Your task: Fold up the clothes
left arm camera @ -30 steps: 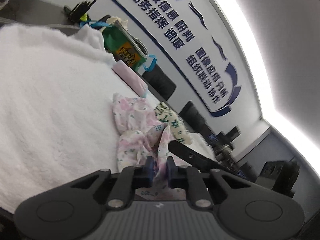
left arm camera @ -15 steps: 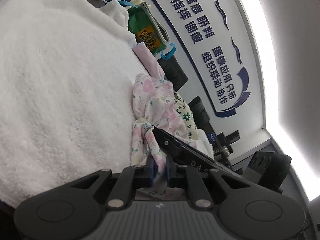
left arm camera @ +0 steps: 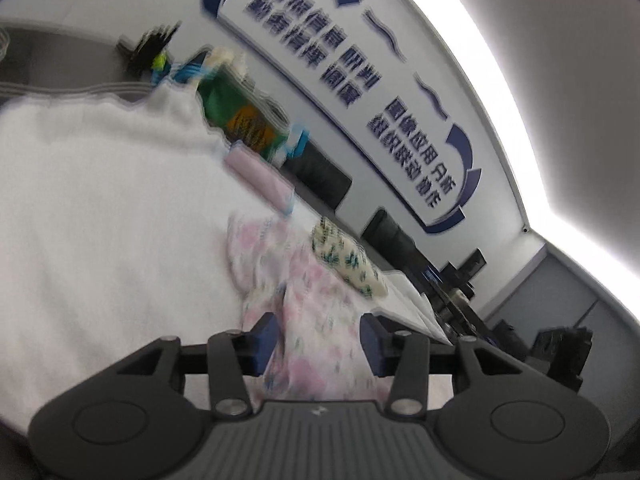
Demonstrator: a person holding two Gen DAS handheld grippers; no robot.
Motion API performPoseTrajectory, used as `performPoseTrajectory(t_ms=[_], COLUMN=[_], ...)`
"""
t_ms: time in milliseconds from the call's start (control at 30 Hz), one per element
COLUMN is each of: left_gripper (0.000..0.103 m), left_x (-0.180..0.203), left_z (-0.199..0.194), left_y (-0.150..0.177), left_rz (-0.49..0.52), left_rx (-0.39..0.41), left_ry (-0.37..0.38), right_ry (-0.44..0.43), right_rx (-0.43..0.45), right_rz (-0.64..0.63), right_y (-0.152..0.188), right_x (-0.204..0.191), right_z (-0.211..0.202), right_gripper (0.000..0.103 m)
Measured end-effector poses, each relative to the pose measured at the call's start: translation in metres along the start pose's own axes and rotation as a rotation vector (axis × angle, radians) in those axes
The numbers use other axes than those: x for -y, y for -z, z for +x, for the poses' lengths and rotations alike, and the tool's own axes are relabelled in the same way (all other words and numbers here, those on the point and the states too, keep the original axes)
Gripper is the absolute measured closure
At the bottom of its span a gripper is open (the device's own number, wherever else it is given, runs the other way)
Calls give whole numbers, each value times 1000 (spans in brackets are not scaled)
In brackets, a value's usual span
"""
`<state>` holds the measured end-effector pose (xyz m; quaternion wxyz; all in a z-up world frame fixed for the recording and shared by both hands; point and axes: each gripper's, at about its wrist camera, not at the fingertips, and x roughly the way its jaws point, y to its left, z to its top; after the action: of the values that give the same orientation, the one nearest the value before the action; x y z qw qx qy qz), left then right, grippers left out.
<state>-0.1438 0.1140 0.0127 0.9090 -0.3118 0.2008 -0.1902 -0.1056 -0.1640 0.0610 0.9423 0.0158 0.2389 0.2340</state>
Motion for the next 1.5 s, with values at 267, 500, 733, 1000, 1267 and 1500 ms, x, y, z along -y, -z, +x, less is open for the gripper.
performPoseTrajectory(t_ms=[267,500,733,1000,1267,1500], left_gripper=[59,69,71,73,73,73], left_x=[24,19,7,1,15,15], left_z=[39,66,72,66,45,40], left_y=[-5,3,6,1,-3,2], left_rz=[98,101,59,29,114,119], left_rx=[-2,-99,-122,-89,-22,-37], left_ry=[-123,-193,-225,-205,-197,-159], right_ry=[1,-24,-165,-108,-65,-87], right_rx=[-11,-34,-113,-85,63,-59], right_rz=[163,197,484,357,131,85], right_y=[15,25,39,32,2,10], right_x=[24,17,47,37,14,-1], right_z=[-12,-1,27,11,-6,30], right_gripper=[35,36,92,89,85,85])
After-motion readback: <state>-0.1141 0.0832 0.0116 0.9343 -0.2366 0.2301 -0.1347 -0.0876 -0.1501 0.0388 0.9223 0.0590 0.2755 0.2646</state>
